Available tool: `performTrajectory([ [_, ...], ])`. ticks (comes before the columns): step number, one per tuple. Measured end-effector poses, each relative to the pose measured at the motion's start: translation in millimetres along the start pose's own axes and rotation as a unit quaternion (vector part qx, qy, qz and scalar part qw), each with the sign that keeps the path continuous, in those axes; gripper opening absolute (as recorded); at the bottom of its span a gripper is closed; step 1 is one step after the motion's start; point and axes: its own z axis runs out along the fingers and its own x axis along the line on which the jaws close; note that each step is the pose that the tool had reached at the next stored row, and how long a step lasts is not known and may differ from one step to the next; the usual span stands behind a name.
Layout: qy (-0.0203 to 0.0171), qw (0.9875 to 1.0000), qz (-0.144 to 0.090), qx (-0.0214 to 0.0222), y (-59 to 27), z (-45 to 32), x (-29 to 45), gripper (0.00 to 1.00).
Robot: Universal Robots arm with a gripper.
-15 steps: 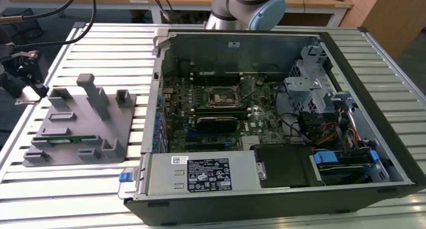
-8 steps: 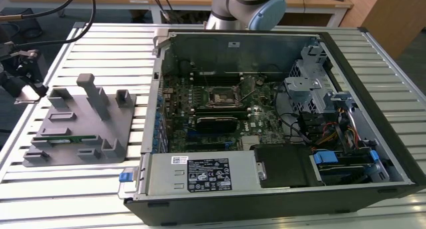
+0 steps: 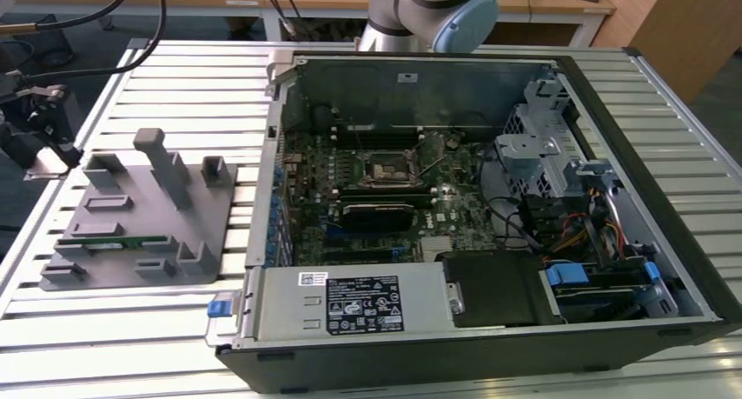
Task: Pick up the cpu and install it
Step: 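Pick up the cpu and move it towards the insertion slot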
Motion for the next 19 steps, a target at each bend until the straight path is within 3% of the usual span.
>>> performTrajectory([
  [19, 0.0000, 1.0000, 0.000, 0.0000, 0.3, -14.3, -0.3, 0.53],
])
